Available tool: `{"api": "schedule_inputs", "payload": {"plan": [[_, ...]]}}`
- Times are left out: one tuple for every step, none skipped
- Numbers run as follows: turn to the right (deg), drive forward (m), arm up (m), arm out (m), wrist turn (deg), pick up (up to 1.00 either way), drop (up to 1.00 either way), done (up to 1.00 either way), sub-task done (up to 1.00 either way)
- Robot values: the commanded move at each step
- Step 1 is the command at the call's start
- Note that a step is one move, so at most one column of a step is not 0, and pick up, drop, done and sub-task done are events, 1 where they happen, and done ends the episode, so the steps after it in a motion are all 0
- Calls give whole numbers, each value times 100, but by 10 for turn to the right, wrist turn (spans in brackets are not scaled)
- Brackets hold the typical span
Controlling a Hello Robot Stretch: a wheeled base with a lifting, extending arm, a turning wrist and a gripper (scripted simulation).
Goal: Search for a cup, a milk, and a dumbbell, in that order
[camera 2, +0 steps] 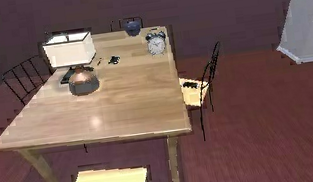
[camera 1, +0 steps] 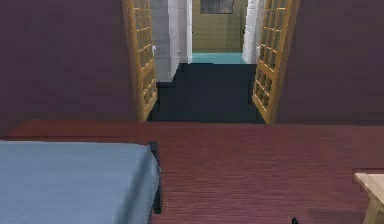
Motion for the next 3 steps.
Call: {"api": "schedule_inputs", "payload": {"plan": [[0, 45, 0, 0, 0, 0, 0, 0, 0], [60, 0, 0, 0, 0, 0, 0, 0, 0], [0, 100, 0, 0, 0, 0, 0, 0, 0]]}}
